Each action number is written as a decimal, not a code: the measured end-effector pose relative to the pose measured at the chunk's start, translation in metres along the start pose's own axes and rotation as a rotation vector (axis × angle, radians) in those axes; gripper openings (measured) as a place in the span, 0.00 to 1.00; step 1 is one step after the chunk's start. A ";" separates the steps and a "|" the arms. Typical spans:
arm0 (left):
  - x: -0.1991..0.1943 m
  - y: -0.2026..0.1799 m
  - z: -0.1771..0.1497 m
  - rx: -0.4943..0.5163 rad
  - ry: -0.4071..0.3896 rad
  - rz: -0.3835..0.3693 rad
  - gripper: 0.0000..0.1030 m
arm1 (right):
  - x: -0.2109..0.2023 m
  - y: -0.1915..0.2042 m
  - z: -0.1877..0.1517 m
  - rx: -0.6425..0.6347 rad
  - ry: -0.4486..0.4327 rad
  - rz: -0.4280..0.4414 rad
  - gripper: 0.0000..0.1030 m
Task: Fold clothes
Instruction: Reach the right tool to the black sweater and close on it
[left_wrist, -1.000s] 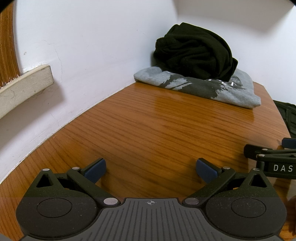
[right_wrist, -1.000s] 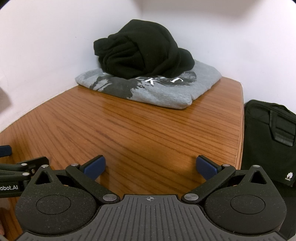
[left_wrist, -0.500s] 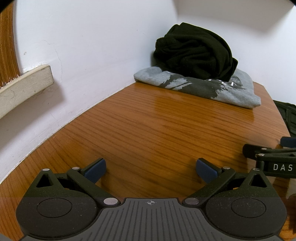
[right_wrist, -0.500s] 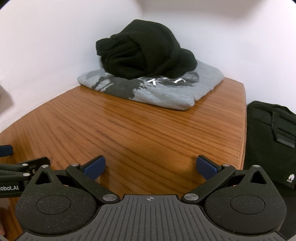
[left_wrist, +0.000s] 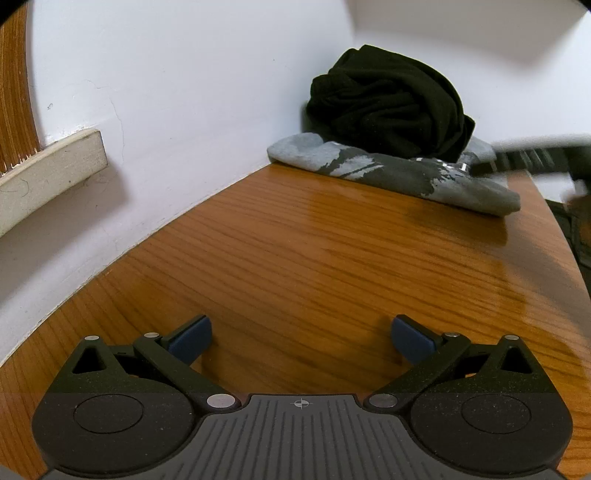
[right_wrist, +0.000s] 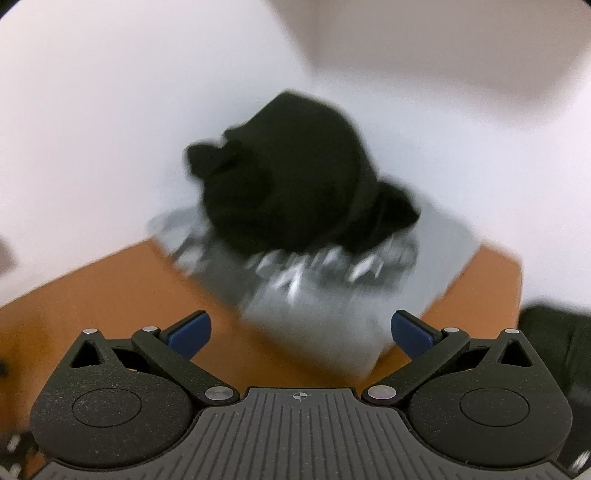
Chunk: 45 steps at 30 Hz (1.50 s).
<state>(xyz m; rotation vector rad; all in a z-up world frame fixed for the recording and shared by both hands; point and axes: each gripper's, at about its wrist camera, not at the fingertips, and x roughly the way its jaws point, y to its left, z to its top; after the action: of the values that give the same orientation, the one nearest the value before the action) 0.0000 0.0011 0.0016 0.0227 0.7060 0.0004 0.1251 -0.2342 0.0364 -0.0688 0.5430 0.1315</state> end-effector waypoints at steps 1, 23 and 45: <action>0.000 0.000 0.000 0.000 0.000 0.000 1.00 | 0.009 -0.005 0.012 -0.008 -0.006 -0.007 1.00; -0.001 0.000 0.000 0.000 0.000 -0.001 1.00 | 0.132 -0.056 0.118 0.067 0.003 0.126 0.39; -0.042 0.020 0.023 -0.119 -0.087 -0.114 1.00 | -0.029 -0.049 0.089 0.032 -0.161 0.370 0.08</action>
<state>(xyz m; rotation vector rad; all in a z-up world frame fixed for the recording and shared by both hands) -0.0168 0.0204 0.0466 -0.1308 0.6186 -0.0673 0.1532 -0.2769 0.1294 0.0746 0.3926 0.4851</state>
